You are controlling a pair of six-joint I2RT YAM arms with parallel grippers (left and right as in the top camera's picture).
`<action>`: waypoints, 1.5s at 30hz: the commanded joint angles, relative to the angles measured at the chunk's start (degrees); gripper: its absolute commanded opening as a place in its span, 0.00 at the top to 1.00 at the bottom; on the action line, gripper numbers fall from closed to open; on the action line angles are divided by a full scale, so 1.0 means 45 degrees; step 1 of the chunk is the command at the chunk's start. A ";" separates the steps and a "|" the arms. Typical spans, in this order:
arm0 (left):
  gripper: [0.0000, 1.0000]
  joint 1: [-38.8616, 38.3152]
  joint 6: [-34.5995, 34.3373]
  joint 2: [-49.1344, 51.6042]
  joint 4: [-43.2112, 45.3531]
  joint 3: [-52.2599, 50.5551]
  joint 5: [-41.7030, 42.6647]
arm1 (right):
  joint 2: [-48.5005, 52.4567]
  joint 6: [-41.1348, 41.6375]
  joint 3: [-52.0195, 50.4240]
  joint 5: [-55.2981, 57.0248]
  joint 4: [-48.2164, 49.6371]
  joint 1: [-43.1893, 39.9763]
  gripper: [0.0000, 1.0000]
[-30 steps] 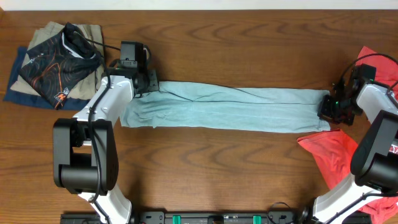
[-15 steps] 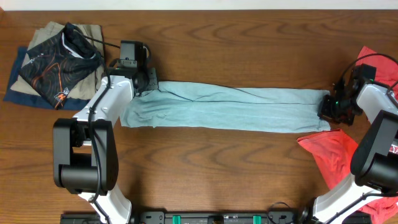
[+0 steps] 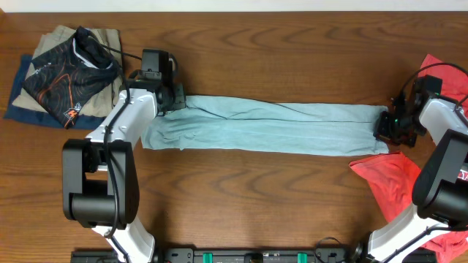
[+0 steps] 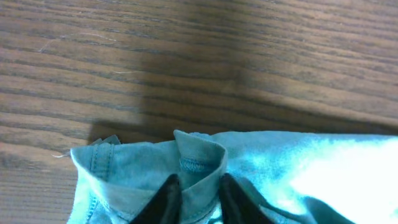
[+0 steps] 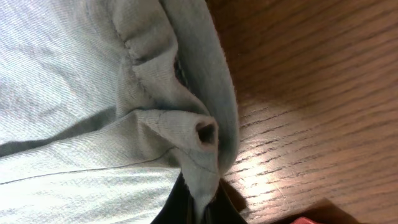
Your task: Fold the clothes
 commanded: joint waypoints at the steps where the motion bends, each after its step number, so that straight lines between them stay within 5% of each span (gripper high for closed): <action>1: 0.86 -0.0019 0.0248 0.0398 -0.0049 0.0194 -0.0063 | 0.0175 0.0044 -0.0112 0.0661 0.0029 -0.0010 0.99; 3: 0.94 -0.0019 0.0345 0.0588 -0.0024 0.0194 -0.0063 | 0.0175 0.0044 -0.0112 0.0656 0.0029 -0.0010 0.99; 18: 0.94 0.0573 -0.0690 0.0534 0.2900 0.0554 -0.0257 | 0.0175 0.0044 -0.0112 0.0665 0.0029 -0.0010 0.99; 24: 0.94 0.1015 -0.1899 0.0665 0.3007 0.0544 -0.1190 | 0.0175 0.0039 -0.0112 0.0665 0.0039 -0.0010 0.99; 38: 0.94 0.1088 -0.1967 0.1020 0.3254 0.0539 -0.1826 | 0.0175 0.0039 -0.0112 0.0670 0.0005 -0.0010 0.99; 40: 0.86 0.1093 -0.1758 0.1005 0.3167 0.0539 -0.1253 | 0.0175 0.0039 -0.0112 0.0719 0.0019 -0.0010 0.99; 42: 0.64 0.1093 -0.1287 0.0894 0.3152 0.0539 -0.0534 | 0.0175 0.0039 -0.0112 0.0918 0.0015 -0.0010 0.98; 45: 0.57 0.1088 -0.0738 0.0510 0.3089 0.0539 -0.0044 | 0.0175 0.0044 -0.0112 0.0947 0.0010 -0.0010 0.98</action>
